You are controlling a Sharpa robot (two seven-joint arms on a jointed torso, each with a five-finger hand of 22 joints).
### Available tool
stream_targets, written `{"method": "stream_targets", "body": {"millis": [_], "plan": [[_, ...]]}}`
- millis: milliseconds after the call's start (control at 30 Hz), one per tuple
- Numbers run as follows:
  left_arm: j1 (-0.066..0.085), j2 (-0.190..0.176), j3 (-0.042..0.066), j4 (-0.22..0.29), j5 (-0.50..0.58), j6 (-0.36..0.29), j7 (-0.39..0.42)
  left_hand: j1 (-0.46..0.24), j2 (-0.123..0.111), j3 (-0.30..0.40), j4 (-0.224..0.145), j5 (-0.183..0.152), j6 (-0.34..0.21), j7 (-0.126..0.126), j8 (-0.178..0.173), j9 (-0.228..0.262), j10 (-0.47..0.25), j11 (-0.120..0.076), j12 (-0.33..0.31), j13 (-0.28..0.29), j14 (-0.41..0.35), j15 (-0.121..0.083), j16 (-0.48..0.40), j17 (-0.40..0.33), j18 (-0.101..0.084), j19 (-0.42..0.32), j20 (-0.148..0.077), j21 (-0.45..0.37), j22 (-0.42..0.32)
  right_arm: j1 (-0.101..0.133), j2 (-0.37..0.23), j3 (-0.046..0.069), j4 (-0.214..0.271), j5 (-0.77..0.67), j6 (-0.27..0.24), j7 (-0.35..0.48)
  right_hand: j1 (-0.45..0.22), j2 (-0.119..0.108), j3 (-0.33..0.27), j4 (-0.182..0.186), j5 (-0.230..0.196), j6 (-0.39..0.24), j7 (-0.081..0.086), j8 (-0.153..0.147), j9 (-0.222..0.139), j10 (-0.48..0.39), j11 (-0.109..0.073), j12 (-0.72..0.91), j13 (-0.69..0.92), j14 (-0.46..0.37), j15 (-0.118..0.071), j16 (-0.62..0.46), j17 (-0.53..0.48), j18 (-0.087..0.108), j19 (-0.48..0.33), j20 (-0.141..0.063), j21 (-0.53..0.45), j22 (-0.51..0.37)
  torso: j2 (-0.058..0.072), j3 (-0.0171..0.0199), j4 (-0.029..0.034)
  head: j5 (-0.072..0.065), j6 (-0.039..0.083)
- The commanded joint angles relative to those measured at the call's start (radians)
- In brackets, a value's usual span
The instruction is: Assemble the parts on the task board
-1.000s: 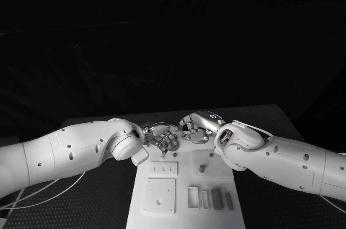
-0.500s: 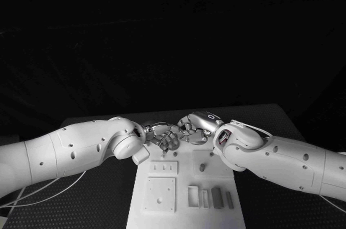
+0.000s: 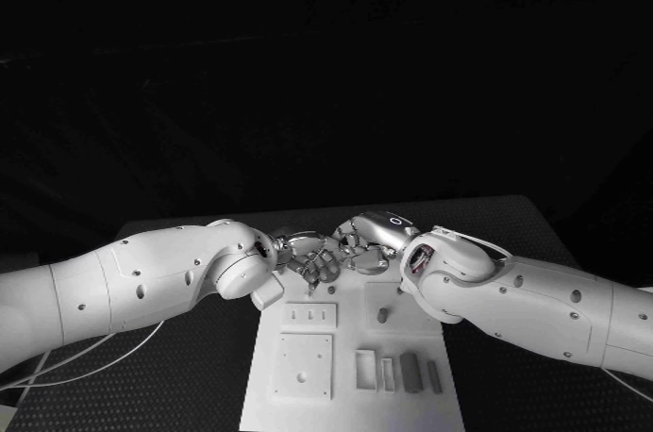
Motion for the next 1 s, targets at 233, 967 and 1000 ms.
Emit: {"method": "stream_targets", "body": {"millis": [233,967,1000], "plan": [[0.001,0.002,0.001,0.004,-0.002,0.004,0.005,0.036,0.023,0.005,0.001,-0.010,0.016,0.000,-0.013,-0.003,0.007,0.002,-0.007,-0.004,-0.005,0.003,0.011,-0.009,0.020,0.002,0.006,-0.007,0.019,-0.004,0.007,0.000,0.007,0.001,0.023,0.008,-0.001,0.004,-0.004,0.003,0.003,0.049,0.034,0.013,0.021,0.007,-0.001,-0.003,0.001,0.004,-0.005,0.005,0.000,0.015,0.000,-0.006,0.005,0.018,0.000,-0.0002,-0.0001,0.001,-0.003],[0.001,0.003,0.001,0.002,0.012,0.014,0.013,0.088,0.097,0.003,0.001,-0.025,0.031,-0.002,-0.032,-0.005,0.012,0.002,-0.013,-0.013,-0.009,0.005,0.021,-0.029,0.018,0.001,0.008,-0.014,0.020,-0.011,0.017,0.000,0.003,0.004,0.040,0.005,-0.001,0.004,-0.006,0.003,0.003,0.049,0.033,0.013,0.022,0.007,-0.001,-0.004,0.001,0.004,-0.005,0.005,0.000,0.015,0.000,-0.006,0.005,0.018,0.000,-0.0007,0.0004,0.003,-0.008],[0.001,0.004,0.001,0.001,0.018,0.013,0.014,0.094,0.103,0.004,0.000,-0.025,0.031,-0.002,-0.034,-0.005,0.012,0.003,-0.014,-0.014,-0.010,0.006,0.022,-0.030,0.018,0.001,0.008,-0.015,0.020,-0.012,0.017,0.000,0.003,0.005,0.042,0.005,-0.001,0.004,-0.006,0.003,0.003,0.050,0.033,0.013,0.022,0.007,-0.001,-0.004,0.001,0.004,-0.005,0.005,-0.001,0.015,0.000,-0.006,0.005,0.018,0.000,-0.0007,0.0004,0.003,-0.008]]}}
